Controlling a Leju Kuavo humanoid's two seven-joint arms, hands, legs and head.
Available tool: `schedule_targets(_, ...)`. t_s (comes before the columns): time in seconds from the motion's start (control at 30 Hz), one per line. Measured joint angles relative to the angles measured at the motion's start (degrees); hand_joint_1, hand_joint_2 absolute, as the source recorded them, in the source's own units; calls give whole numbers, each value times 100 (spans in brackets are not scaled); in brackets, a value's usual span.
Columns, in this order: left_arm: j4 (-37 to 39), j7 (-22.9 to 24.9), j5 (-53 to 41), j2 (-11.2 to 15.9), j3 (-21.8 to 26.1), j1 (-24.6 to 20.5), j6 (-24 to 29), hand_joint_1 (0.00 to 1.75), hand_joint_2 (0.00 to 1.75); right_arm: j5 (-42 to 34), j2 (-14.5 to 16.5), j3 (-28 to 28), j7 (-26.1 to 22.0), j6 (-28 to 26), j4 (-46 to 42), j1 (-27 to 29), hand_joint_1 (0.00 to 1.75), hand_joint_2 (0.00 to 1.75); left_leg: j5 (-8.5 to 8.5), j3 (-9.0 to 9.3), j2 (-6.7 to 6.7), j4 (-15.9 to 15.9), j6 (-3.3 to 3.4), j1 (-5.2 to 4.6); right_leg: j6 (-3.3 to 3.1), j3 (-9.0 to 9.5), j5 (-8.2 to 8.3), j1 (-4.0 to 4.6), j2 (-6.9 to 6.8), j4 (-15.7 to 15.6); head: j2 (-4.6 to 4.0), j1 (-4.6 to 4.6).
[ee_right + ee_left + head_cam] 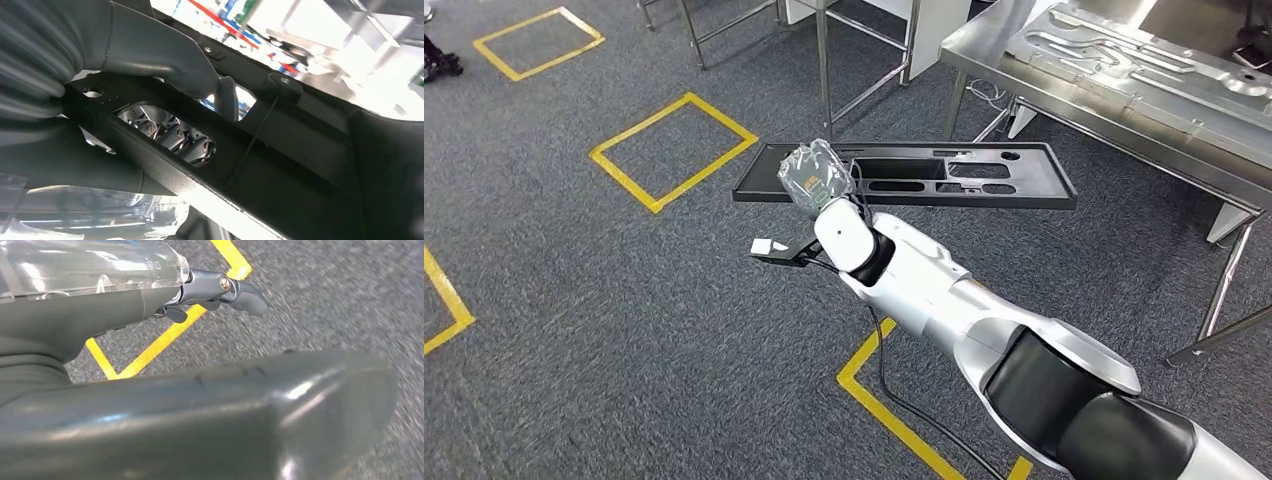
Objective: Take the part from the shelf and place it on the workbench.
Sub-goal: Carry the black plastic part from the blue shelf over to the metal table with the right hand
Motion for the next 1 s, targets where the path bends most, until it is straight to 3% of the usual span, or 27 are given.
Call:
schedule_targets(0.07,0,-2,0,-2,8,17,4,0,0,0,0,-24,-3,20,-28,-8,175,175,-336,-279,-288,642,-21,22,-48,20,5,-13,128,-13,0,0)
schedule_targets(0.13,0,-4,-1,-2,12,36,3,0,0,0,-2,-25,-9,31,-47,23,175,175,-596,-657,-376,1384,-29,24,-69,24,0,2,287,-3,0,0)
schedule_targets(0.17,0,-8,-2,-2,13,40,-1,0,0,0,-5,-26,-5,34,-50,47,175,175,-576,-754,-388,1525,-27,23,-70,26,-3,8,375,7,0,0)
schedule_targets(0.2,0,-12,-4,-2,14,40,-8,0,0,0,-9,-26,2,36,-55,70,175,175,-440,-742,-399,1430,-20,24,-67,28,-8,11,461,21,0,0)
schedule_targets(0.23,0,-18,-7,-1,15,39,-17,0,0,0,-12,-28,13,37,-66,92,175,175,-212,-628,-444,1116,-6,27,-58,28,-17,7,549,40,0,0)
schedule_targets(0.3,0,-28,-16,2,20,45,-37,0,0,0,-20,-36,51,53,-100,127,175,175,158,-320,-729,352,33,49,-22,5,-39,-9,707,85,0,0)
schedule_targets(0.37,0,-38,-24,8,29,47,-56,0,0,0,-39,-45,80,91,-136,167,175,175,233,-161,-953,-17,66,56,42,-53,-32,-38,846,108,0,-2)
schedule_targets(0.43,0,-44,-30,15,34,37,-77,0,0,0,-86,-67,88,131,-167,214,175,175,225,-132,-878,-76,108,54,123,-93,-4,-60,979,94,0,-2)
schedule_targets(0.47,0,-46,-37,18,36,30,-87,0,0,0,-120,-86,93,146,-186,228,175,175,239,-119,-811,-108,143,60,155,-109,-23,-53,941,113,0,0)
schedule_targets(0.53,0,-49,-54,16,37,26,-101,0,0,1,-183,-130,99,169,-224,218,175,175,269,-92,-662,-172,221,77,200,-265,-224,-22,623,429,0,3)
schedule_targets(0.6,0,-48,-61,16,40,39,-109,0,0,3,-216,-155,99,190,-255,209,175,175,266,-79,-500,-187,260,53,226,-618,-572,-21,256,1144,0,4)
schedule_targets(0.63,0,-45,-60,16,43,46,-113,0,0,4,-224,-158,99,197,-264,218,175,175,257,-77,-415,-185,263,46,241,-791,-687,-31,183,1481,0,4)
schedule_targets(0.67,0,-41,-59,16,46,47,-114,0,0,4,-237,-160,98,202,-267,234,175,175,246,-73,-334,-181,263,44,253,-885,-699,-45,149,1651,0,4)
schedule_targets(0.7,0,-37,-59,16,49,44,-114,0,0,4,-252,-163,98,205,-268,250,175,175,234,-68,-258,-175,258,44,261,-872,-610,-56,124,1612,0,4)
schedule_targets(0.73,0,-34,-59,15,50,40,-116,0,0,4,-267,-169,97,205,-272,261,175,175,217,-57,-188,-166,249,45,261,-734,-427,-63,81,1337,0,4)
schedule_targets(0.8,0,-34,-63,11,51,35,-124,0,0,5,-287,-180,88,198,-292,266,175,175,171,-21,-62,-147,209,26,224,-306,-81,-24,-149,532,0,4)
schedule_targets(0.87,0,-41,-74,6,52,29,-132,0,0,6,-290,-185,69,186,-312,267,175,175,129,22,46,-144,152,-4,163,-78,19,35,-300,94,0,4)
schedule_targets(0.93,0,-55,-88,5,53,14,-133,0,0,7,-291,-185,48,160,-307,279,175,175,98,71,159,-159,93,-19,109,-69,4,51,-205,56,0,4)
schedule_targets(0.97,0,-64,-97,7,54,5,-133,0,0,7,-290,-185,36,139,-302,286,175,175,66,90,166,-148,61,-11,83,-52,10,37,-141,38,0,4)
schedule_targets(1.0,0,-74,-105,9,54,-1,-132,0,0,7,-286,-185,24,113,-295,286,175,175,-1,74,89,-72,32,0,49,-34,18,18,-78,19,0,4)
